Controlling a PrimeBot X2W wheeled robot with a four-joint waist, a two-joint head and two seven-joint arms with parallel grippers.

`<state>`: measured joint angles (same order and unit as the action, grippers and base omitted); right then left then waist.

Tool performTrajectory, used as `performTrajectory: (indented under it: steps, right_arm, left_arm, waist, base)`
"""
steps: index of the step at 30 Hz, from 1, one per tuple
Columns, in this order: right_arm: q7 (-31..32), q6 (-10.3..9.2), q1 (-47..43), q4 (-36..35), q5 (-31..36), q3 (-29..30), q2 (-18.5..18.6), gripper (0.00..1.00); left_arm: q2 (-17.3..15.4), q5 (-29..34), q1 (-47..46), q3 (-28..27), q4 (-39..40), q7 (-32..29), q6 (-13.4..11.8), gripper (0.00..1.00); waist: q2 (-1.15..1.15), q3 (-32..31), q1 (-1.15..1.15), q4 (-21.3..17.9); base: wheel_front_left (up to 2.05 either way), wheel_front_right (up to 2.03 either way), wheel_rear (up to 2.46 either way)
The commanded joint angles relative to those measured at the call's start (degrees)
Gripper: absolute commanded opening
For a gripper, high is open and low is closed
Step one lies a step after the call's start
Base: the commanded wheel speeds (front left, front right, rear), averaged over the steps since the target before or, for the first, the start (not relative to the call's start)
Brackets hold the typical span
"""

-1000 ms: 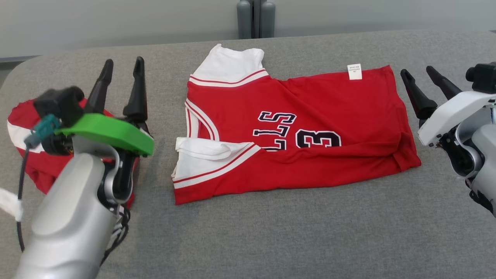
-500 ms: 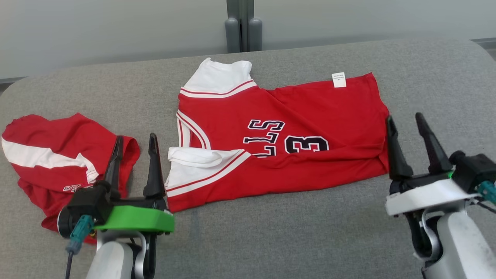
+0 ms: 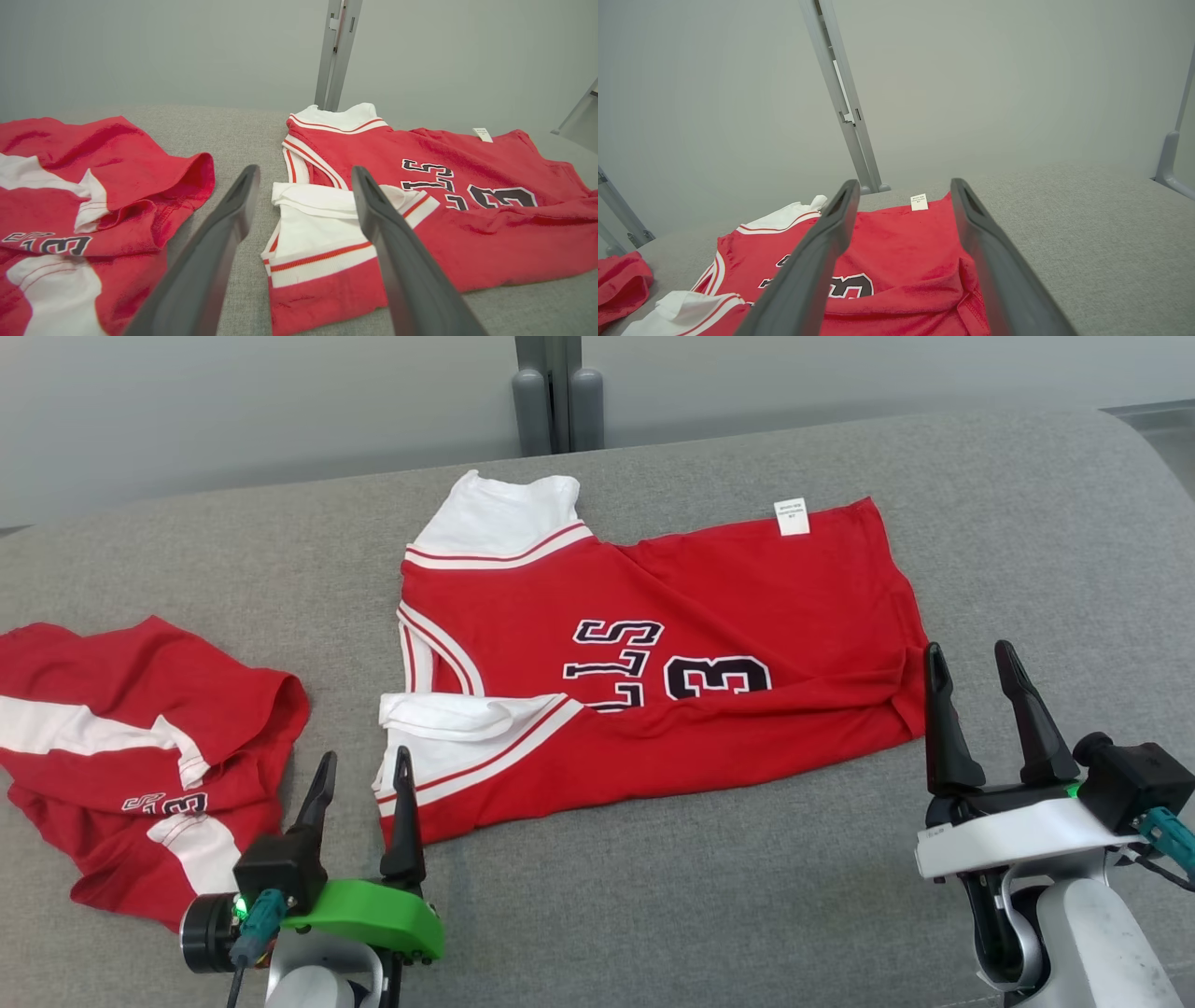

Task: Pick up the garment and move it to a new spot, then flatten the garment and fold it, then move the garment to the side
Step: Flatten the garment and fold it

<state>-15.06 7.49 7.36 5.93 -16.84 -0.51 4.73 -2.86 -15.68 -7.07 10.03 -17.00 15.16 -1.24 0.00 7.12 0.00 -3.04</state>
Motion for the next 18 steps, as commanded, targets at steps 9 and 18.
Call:
performTrajectory:
  steps: [9, 18]
  right_arm:
    - [-0.2, 0.0, 0.6, 0.9, -0.7, 0.1, -0.3, 1.0]
    - [-0.2, 0.0, 0.9, 2.0, -1.1, -1.1, 0.1, 1.0]
  left_arm:
    - [-0.1, 3.5, -5.3, 1.4, -17.1, 0.0, -4.4, 1.0]
    - [-0.1, 2.6, -9.3, 3.1, -27.2, -0.1, -4.8, 1.0]
  waist:
    - [0.0, 1.1, 0.0, -2.5]
    - [0.0, 1.9, 0.0, -2.9]
  base:
    - [0.0, 0.0, 0.0]
    - [0.0, 0.0, 0.0]
